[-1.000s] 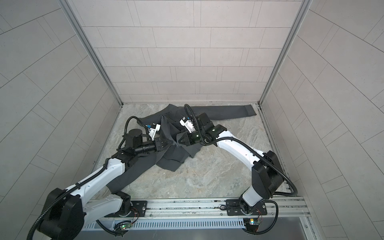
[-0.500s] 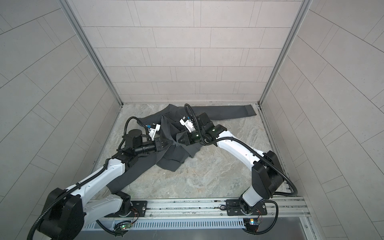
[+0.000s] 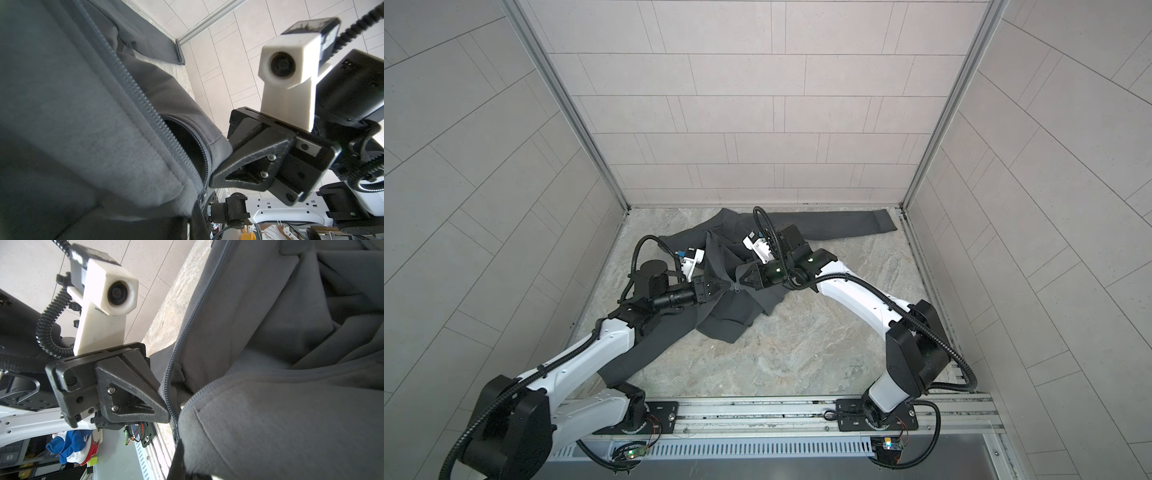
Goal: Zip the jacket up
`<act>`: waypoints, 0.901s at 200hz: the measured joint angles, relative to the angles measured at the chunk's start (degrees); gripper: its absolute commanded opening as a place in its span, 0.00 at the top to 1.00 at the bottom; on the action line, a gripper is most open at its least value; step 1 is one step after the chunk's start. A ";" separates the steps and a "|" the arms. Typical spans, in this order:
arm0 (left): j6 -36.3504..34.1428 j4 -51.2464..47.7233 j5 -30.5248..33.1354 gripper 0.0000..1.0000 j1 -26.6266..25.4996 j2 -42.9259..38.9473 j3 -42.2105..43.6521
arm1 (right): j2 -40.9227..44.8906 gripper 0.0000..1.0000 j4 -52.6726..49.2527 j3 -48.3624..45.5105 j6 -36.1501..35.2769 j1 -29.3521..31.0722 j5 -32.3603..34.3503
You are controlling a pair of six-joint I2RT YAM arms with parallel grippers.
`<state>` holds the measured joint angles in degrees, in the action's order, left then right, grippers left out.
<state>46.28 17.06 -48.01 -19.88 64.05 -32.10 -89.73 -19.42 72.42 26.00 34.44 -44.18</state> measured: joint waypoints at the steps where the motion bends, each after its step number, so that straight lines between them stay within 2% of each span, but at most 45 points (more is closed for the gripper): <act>1: 0.00 0.02 -0.02 1.00 0.00 0.00 0.02 | 0.00 1.00 0.00 0.00 0.00 0.00 0.00; 111: 1.33 1.55 -0.85 1.00 -0.44 0.04 0.35 | -1.53 1.00 1.64 0.00 -0.52 -0.37 -1.07; 180: -0.46 -0.33 -0.39 1.00 -1.68 0.35 0.35 | -2.45 1.00 1.18 0.33 -0.72 -0.48 -1.75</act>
<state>45.82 16.73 -48.40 -21.56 64.40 -31.75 -92.18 -18.24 72.75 25.28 33.95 -45.93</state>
